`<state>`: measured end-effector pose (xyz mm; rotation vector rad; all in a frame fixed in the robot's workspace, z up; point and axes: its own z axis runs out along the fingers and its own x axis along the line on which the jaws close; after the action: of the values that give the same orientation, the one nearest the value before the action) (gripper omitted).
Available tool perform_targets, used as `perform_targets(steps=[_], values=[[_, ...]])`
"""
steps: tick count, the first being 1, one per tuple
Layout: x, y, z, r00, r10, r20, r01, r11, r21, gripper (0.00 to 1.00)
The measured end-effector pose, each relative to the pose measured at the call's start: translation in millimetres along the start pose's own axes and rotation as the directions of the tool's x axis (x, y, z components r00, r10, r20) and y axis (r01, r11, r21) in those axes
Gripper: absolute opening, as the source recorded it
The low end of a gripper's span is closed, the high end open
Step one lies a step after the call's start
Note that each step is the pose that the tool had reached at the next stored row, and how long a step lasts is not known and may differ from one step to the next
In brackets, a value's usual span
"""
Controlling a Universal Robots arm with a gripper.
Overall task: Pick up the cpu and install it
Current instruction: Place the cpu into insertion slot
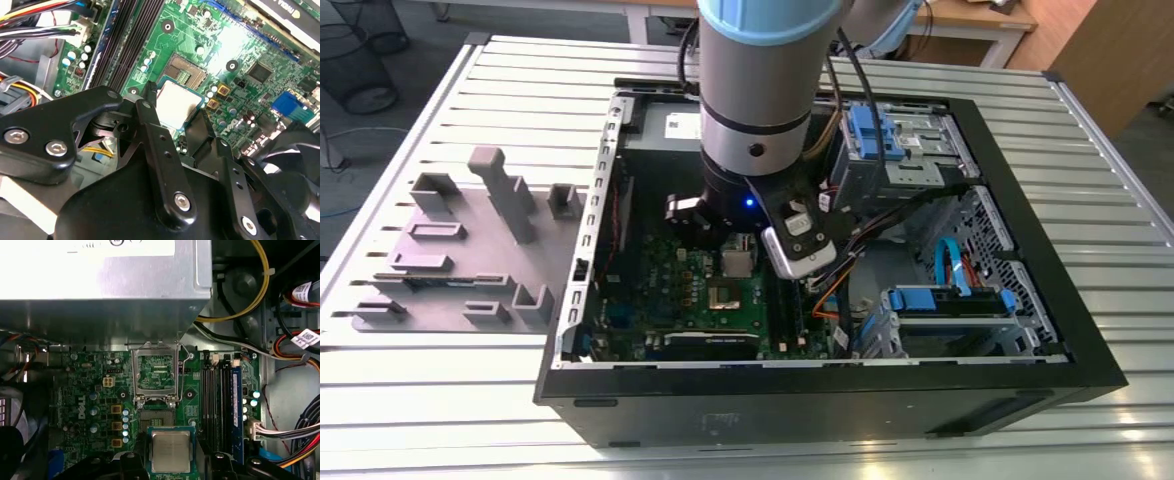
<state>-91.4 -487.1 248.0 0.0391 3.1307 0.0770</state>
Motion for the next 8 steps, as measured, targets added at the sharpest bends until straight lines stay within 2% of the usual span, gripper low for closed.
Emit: perform_targets(steps=[8], values=[[4.0, -2.6, 10.7, 1.0000, 0.000, 0.0006, 0.000, 1.0000, 0.0000, 0.47]])
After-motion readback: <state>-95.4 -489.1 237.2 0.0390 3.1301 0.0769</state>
